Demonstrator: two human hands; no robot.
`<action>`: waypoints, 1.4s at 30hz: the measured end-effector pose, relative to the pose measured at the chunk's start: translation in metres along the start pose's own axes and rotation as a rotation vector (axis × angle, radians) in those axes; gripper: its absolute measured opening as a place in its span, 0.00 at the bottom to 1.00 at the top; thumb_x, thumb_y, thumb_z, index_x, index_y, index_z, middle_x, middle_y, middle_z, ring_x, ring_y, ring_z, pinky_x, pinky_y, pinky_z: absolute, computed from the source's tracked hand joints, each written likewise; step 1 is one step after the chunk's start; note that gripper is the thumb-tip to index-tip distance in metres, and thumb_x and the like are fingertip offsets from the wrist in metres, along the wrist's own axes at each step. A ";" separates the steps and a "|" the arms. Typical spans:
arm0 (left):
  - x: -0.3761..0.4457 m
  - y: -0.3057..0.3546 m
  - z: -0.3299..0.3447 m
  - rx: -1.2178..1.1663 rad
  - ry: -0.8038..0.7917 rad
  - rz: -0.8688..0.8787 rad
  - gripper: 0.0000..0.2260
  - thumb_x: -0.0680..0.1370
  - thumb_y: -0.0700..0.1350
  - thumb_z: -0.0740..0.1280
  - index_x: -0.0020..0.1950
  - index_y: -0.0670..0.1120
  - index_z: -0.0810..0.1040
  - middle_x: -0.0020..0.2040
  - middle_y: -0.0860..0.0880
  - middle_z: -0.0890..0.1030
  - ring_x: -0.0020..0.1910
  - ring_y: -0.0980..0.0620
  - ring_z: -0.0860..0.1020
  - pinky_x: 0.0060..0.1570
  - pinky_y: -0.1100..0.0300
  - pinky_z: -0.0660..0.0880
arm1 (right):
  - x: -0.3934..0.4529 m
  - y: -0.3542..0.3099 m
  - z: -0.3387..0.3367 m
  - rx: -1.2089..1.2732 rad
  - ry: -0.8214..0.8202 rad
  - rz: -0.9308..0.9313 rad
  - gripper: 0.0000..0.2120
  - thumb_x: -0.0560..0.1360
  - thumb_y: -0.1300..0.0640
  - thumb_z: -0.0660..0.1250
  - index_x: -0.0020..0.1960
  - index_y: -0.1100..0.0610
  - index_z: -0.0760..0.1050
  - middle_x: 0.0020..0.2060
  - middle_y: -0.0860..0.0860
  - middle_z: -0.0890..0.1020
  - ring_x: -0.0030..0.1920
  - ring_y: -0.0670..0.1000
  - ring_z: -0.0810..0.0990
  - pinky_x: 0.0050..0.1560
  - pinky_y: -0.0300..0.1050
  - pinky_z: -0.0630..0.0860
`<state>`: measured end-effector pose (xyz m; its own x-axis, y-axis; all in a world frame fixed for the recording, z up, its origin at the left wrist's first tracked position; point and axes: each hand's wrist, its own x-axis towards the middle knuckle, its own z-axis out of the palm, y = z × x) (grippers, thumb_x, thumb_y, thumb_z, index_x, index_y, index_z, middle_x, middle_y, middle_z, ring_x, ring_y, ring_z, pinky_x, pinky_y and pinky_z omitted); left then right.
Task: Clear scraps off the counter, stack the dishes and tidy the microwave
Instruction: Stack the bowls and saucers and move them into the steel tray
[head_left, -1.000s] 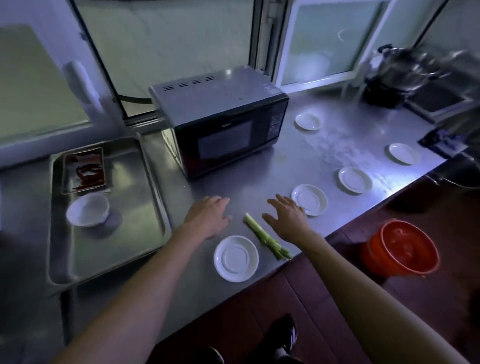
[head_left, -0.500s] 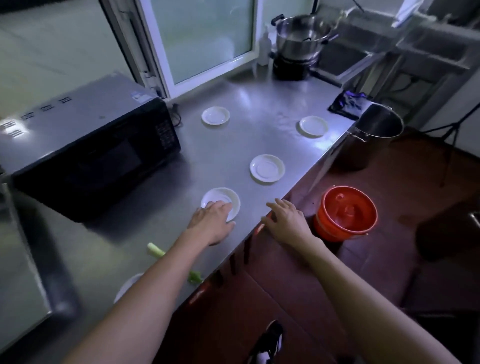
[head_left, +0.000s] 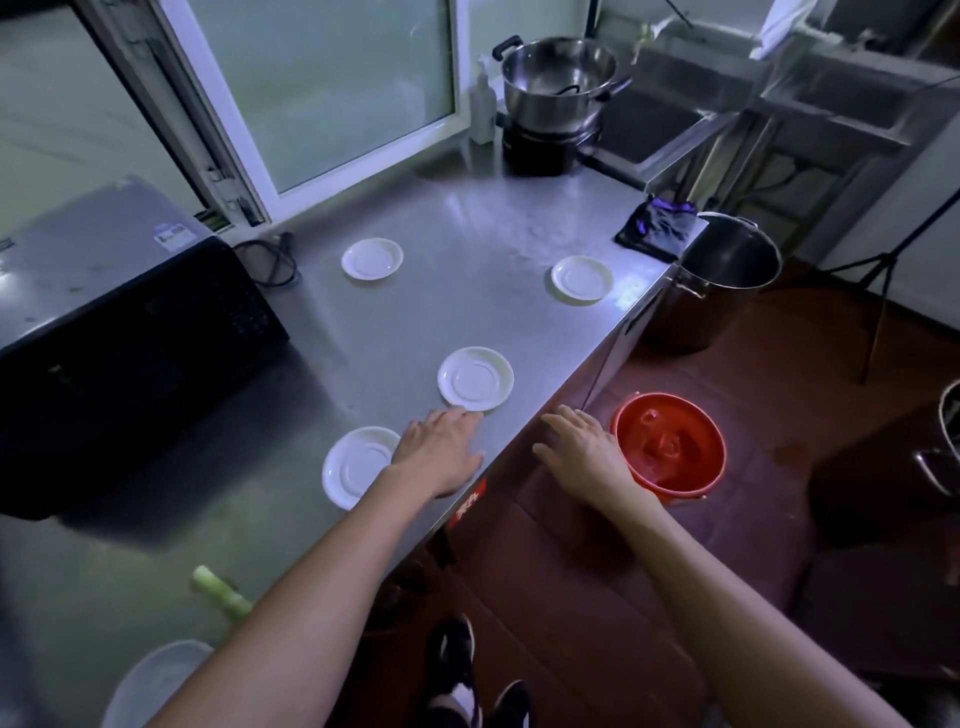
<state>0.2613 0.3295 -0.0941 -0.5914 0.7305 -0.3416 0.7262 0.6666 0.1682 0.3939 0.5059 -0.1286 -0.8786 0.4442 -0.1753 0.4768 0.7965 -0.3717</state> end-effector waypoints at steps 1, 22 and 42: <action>0.008 0.000 0.002 -0.002 -0.004 -0.005 0.25 0.81 0.56 0.60 0.77 0.50 0.62 0.77 0.49 0.64 0.74 0.45 0.64 0.70 0.46 0.65 | 0.006 0.003 0.000 -0.003 -0.007 -0.004 0.25 0.78 0.43 0.64 0.72 0.51 0.70 0.68 0.48 0.72 0.71 0.54 0.67 0.65 0.57 0.70; 0.200 -0.027 0.036 -0.148 -0.118 -0.169 0.46 0.71 0.63 0.69 0.80 0.56 0.44 0.81 0.48 0.38 0.79 0.41 0.36 0.70 0.33 0.55 | 0.215 0.043 0.003 -0.071 -0.190 -0.031 0.24 0.82 0.47 0.61 0.76 0.51 0.65 0.76 0.51 0.66 0.77 0.54 0.60 0.72 0.55 0.62; 0.225 0.009 0.029 -0.173 -0.089 -0.504 0.52 0.59 0.68 0.73 0.76 0.62 0.49 0.76 0.46 0.50 0.73 0.38 0.53 0.63 0.36 0.65 | 0.321 0.084 -0.018 -0.113 -0.338 -0.355 0.24 0.80 0.49 0.64 0.75 0.51 0.67 0.77 0.52 0.65 0.78 0.55 0.60 0.72 0.55 0.61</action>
<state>0.1450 0.4955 -0.1960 -0.8143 0.3035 -0.4948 0.2876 0.9514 0.1102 0.1526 0.7226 -0.2000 -0.9375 -0.0052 -0.3479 0.1301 0.9222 -0.3642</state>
